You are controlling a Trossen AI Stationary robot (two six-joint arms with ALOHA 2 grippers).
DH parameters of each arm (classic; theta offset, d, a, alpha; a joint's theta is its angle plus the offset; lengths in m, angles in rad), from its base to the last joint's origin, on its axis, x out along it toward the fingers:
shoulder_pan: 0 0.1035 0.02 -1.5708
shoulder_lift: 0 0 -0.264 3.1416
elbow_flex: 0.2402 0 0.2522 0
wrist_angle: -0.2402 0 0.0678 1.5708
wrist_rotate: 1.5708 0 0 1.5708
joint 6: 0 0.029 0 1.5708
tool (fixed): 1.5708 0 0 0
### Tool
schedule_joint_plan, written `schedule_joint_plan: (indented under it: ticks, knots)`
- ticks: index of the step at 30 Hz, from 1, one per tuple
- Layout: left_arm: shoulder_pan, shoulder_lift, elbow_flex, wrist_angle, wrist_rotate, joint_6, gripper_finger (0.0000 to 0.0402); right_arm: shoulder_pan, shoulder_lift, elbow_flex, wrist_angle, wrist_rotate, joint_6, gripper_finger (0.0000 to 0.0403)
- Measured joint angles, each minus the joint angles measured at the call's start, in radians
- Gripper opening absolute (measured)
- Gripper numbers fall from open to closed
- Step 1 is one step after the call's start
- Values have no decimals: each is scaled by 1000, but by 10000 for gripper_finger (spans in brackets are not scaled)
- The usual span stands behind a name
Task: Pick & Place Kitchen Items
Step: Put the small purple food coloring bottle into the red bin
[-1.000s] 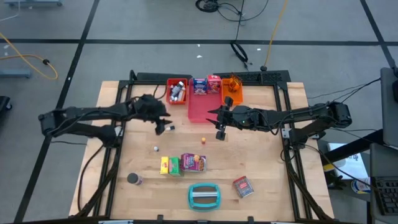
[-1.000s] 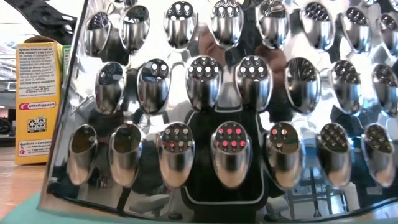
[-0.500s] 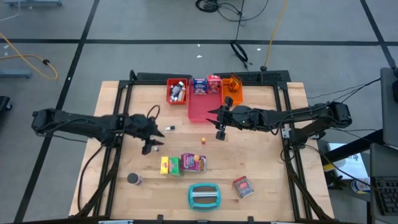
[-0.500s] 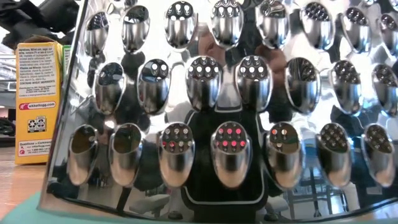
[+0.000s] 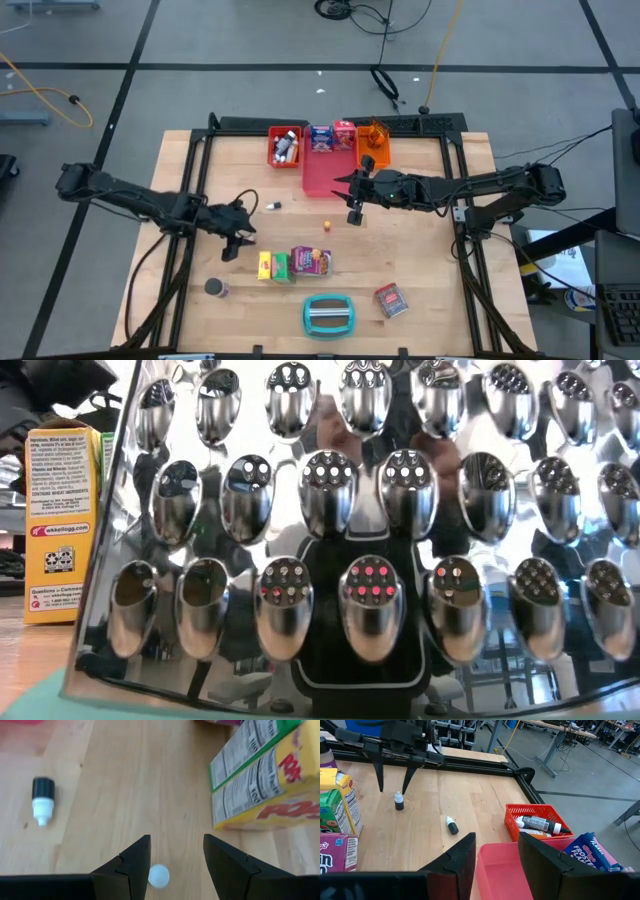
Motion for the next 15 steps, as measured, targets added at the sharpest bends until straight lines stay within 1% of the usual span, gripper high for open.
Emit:
schedule_joint_plan:
  ticks: [4,8,15]
  knots:
    - [-41,0,0,-58,-55,-63,184,0,0,0,0,0,0,139]
    - [-71,0,0,-69,-99,-89,184,0,0,0,0,0,0,139]
    - [-97,1,0,-72,-127,-131,184,0,0,0,0,0,0,139]
